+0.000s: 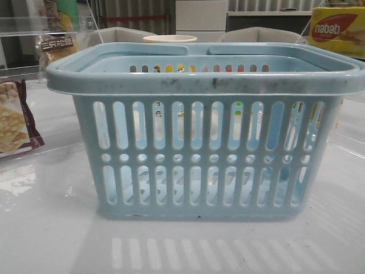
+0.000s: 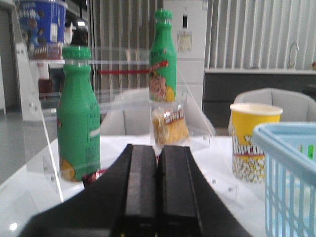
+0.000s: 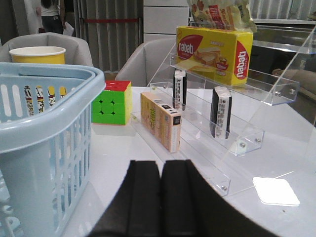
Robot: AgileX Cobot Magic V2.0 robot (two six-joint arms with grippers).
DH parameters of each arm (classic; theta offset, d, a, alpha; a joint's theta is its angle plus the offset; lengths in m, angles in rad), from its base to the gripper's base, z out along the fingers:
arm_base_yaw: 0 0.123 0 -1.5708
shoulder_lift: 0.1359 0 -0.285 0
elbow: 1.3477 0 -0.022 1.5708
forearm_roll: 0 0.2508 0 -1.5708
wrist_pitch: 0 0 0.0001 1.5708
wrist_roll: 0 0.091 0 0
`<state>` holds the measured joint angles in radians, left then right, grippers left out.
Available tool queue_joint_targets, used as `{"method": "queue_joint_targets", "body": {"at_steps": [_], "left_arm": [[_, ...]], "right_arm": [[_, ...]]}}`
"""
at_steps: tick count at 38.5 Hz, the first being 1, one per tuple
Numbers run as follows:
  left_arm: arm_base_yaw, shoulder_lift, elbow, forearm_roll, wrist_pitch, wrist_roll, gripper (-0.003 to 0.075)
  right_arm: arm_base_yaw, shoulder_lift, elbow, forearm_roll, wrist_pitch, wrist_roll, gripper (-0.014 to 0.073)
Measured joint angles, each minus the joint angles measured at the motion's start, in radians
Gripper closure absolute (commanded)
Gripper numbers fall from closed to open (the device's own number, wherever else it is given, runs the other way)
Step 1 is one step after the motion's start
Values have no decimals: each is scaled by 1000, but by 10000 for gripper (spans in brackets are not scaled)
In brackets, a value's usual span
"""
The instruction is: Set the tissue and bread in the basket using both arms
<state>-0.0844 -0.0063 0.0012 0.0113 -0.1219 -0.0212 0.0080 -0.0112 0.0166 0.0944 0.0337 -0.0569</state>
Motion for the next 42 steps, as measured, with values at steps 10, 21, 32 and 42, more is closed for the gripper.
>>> {"method": "queue_joint_targets", "body": {"at_steps": [10, 21, 32, 42], "left_arm": [[0, 5, -208, 0, 116, 0, 629], [0, 189, -539, 0, 339, 0, 629], [0, 422, -726, 0, 639, 0, 629], [0, 579, -707, 0, 798, 0, 629]], "right_arm": [[0, 0, -274, 0, 161, 0, 564], [0, 168, -585, 0, 346, 0, 564], [0, 397, -725, -2, 556, 0, 564], [0, 579, -725, -2, 713, 0, 564]]}}
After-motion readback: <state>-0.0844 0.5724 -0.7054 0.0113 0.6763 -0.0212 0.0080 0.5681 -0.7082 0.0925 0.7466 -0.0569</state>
